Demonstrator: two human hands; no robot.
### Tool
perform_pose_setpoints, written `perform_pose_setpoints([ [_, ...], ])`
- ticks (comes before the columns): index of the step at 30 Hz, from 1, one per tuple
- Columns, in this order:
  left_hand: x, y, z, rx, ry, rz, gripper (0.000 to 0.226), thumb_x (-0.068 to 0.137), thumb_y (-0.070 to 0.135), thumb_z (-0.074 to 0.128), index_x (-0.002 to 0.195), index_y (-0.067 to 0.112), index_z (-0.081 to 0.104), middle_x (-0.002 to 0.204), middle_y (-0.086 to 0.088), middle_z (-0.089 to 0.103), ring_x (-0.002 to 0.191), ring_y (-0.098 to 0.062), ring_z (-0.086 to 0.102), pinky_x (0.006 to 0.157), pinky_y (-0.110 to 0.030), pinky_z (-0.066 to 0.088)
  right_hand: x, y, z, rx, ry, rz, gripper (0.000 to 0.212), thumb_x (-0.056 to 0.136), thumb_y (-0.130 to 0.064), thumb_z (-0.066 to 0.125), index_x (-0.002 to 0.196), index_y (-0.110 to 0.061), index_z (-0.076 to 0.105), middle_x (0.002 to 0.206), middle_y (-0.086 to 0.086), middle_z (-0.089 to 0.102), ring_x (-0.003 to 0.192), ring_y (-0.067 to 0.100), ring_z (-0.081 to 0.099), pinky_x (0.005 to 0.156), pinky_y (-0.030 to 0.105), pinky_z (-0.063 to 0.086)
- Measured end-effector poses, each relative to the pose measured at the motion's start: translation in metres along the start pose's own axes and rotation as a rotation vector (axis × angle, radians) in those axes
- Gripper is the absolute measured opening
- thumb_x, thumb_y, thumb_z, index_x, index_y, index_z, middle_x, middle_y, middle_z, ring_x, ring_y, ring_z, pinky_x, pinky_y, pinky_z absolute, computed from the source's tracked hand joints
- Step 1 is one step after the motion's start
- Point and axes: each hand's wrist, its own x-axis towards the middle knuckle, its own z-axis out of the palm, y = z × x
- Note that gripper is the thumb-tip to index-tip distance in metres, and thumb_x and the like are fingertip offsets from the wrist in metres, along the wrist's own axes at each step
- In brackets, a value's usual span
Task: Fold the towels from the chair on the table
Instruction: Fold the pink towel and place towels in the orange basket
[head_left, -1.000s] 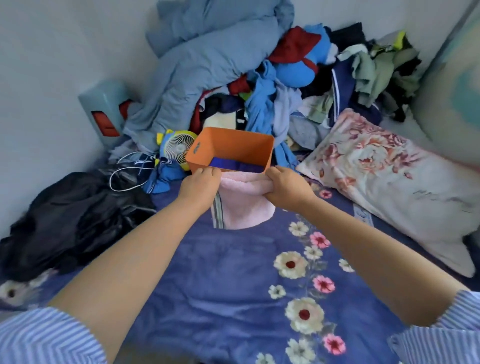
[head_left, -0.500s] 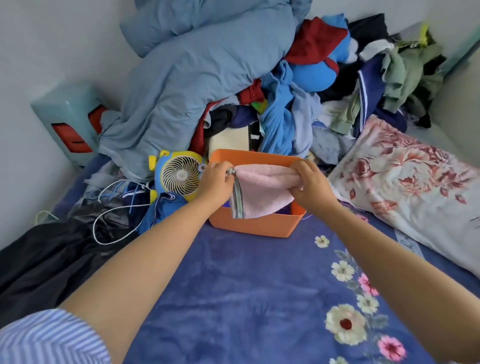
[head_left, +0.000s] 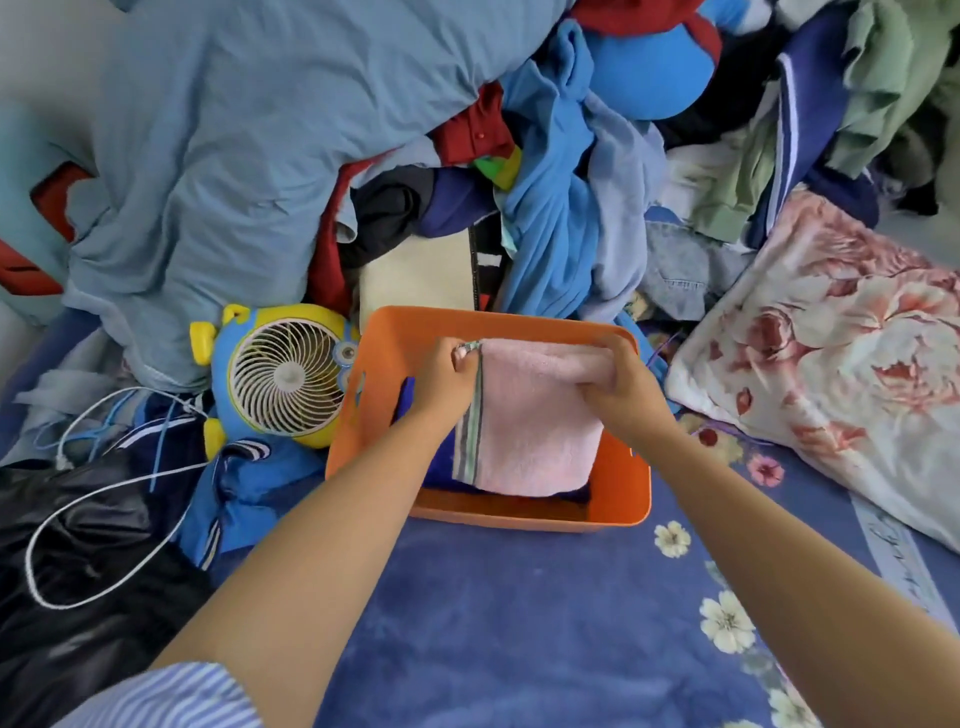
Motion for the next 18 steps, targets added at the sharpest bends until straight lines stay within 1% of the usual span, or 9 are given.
perform_pose_setpoints([
  [1,0.013,-0.012,0.016,0.028,-0.015,-0.04,0.027,0.096,0.018,0.042,0.118,0.006,0.051,0.099,-0.003,0.058,0.083,-0.013,0.049,0.068,-0.022,0.036,0.015,0.016,0.011,0.002,-0.002,0.054,0.053,0.086,-0.008,0.051,0.136,-0.012,0.033,0.133,0.012,0.044,0.114,0.027,0.047,0.085,0.031,0.041],
  [3,0.026,-0.031,0.039,0.073,-0.049,-0.113,0.029,0.097,0.019,0.04,0.118,0.003,0.051,0.111,-0.013,0.059,0.095,-0.022,0.054,0.073,-0.026,0.036,0.031,0.039,0.029,0.021,0.013,0.169,0.054,0.088,-0.012,0.049,0.138,-0.013,0.029,0.138,0.013,0.039,0.12,0.028,0.044,0.093,0.035,0.043],
  [4,0.032,-0.041,0.05,0.1,-0.069,-0.146,0.029,0.097,0.019,0.039,0.116,0.001,0.051,0.113,-0.016,0.059,0.097,-0.027,0.055,0.073,-0.029,0.038,0.038,0.05,0.038,0.042,0.014,0.225,0.054,0.089,-0.013,0.049,0.139,-0.013,0.028,0.137,0.013,0.04,0.118,0.027,0.045,0.091,0.037,0.044],
  [5,0.039,-0.05,0.06,0.141,-0.09,-0.178,0.029,0.097,0.02,0.038,0.113,-0.001,0.051,0.113,-0.019,0.058,0.095,-0.03,0.055,0.072,-0.032,0.039,0.045,0.061,0.048,0.06,0.018,0.276,0.053,0.089,-0.014,0.048,0.138,-0.012,0.028,0.134,0.013,0.043,0.114,0.026,0.047,0.085,0.036,0.044],
  [7,0.054,-0.068,0.081,0.237,-0.144,-0.233,0.03,0.097,0.019,0.036,0.11,-0.005,0.05,0.115,-0.022,0.057,0.098,-0.034,0.055,0.075,-0.038,0.042,0.059,0.082,0.066,0.07,0.039,0.378,0.049,0.089,-0.014,0.047,0.135,-0.008,0.029,0.125,0.016,0.05,0.105,0.027,0.05,0.075,0.031,0.038],
  [9,0.068,-0.085,0.101,0.312,-0.196,-0.281,0.033,0.097,0.019,0.036,0.114,-0.006,0.049,0.12,-0.022,0.054,0.108,-0.036,0.053,0.083,-0.04,0.044,0.074,0.101,0.083,0.045,0.06,0.448,0.042,0.089,-0.011,0.046,0.128,-0.003,0.034,0.118,0.018,0.054,0.104,0.032,0.053,0.073,0.029,0.036],
  [12,0.083,-0.102,0.122,0.357,-0.228,-0.339,0.035,0.097,0.02,0.037,0.119,-0.004,0.048,0.125,-0.02,0.053,0.112,-0.035,0.052,0.083,-0.036,0.043,0.093,0.12,0.099,-0.021,0.057,0.485,0.029,0.088,-0.011,0.047,0.115,-0.001,0.045,0.111,0.02,0.059,0.104,0.035,0.055,0.073,0.027,0.035],
  [15,0.099,-0.114,0.14,0.295,-0.162,-0.387,0.037,0.096,0.022,0.041,0.124,-0.002,0.043,0.125,-0.02,0.053,0.112,-0.035,0.053,0.082,-0.037,0.044,0.114,0.137,0.112,-0.128,0.028,0.484,0.027,0.089,-0.014,0.046,0.114,-0.003,0.048,0.113,0.018,0.059,0.107,0.034,0.056,0.079,0.031,0.041],
  [18,0.112,-0.116,0.157,0.207,-0.024,-0.331,0.037,0.095,0.021,0.043,0.124,-0.002,0.036,0.116,-0.022,0.058,0.104,-0.038,0.057,0.073,-0.037,0.043,0.129,0.15,0.124,-0.072,0.09,0.54,0.033,0.09,-0.014,0.046,0.121,-0.005,0.04,0.123,0.019,0.054,0.115,0.034,0.051,0.099,0.041,0.041],
])
